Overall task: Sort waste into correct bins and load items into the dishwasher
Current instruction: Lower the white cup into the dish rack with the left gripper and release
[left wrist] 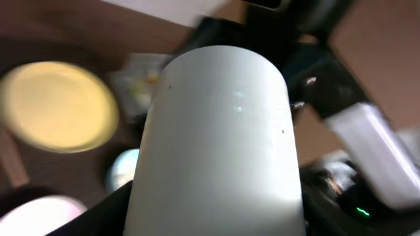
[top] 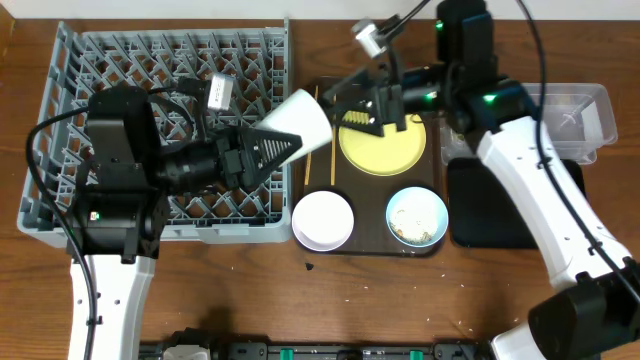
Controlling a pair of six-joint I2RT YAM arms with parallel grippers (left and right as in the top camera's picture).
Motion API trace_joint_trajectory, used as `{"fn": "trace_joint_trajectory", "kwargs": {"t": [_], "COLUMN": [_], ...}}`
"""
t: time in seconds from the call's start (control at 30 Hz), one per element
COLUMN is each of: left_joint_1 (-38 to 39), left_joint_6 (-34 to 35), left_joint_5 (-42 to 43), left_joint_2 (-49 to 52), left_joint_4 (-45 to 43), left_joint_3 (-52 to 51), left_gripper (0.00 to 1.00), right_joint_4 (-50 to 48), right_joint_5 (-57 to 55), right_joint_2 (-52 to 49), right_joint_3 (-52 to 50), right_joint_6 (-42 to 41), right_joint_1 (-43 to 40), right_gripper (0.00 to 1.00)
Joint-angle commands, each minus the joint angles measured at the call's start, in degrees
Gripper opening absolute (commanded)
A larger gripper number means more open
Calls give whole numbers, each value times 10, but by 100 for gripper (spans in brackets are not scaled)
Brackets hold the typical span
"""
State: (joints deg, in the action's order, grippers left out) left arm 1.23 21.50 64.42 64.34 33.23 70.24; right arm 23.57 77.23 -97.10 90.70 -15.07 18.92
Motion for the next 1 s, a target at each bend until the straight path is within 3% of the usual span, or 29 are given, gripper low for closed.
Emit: {"fn": "trace_joint_trajectory", "kwargs": {"t": [0.0, 0.17, 0.37, 0.6, 0.97], "left_joint_1": [-12, -33, -57, -65, -65], "left_joint_6": [-40, -54, -42, -23, -17], "left_joint_5": [-184, -459, -653, -711, -643], "left_joint_2": [-5, -7, -2, 67, 185], "left_joint_4": [53, 184, 249, 265, 301], "left_joint_3": [9, 9, 9, 3, 3], "left_gripper": [59, 59, 59, 59, 59], "right_joint_4": [86, 248, 343, 343, 343], "right_joint_5": [-150, -320, -447, -473, -474], "right_joint_2": [1, 1, 1, 1, 1], "right_joint_3": [2, 2, 2, 2, 2], "right_joint_6": [-6, 33, 85, 91, 94], "right_joint_1": [-41, -42, 0, 39, 48], "right_gripper": [69, 68, 68, 68, 69]}}
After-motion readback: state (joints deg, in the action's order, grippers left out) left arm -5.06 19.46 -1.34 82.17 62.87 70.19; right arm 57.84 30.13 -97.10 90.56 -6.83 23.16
